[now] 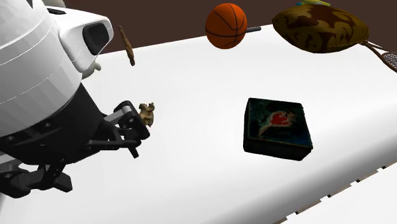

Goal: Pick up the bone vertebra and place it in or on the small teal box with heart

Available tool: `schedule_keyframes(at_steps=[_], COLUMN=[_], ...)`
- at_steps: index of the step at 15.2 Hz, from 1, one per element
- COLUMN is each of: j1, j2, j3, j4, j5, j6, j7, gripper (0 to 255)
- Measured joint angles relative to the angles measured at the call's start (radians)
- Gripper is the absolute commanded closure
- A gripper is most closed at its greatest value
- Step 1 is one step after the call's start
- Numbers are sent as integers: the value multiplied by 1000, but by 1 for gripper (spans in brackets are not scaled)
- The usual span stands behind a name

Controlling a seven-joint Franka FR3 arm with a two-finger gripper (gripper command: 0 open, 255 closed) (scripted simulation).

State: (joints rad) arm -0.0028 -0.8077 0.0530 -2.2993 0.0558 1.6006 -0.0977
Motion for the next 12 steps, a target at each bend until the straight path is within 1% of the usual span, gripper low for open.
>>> schedule_keyframes(at_steps=[2, 5, 9, 12], j1=[-2, -12, -29, -44], j2=[14, 88, 209, 318], j3=[1, 8, 14, 14], j4=[2, -6, 4, 39], j5=[-2, -13, -35, -56], j6=[12, 86, 188, 255], j7=[1, 7, 15, 21], gripper=[0, 0, 0, 0])
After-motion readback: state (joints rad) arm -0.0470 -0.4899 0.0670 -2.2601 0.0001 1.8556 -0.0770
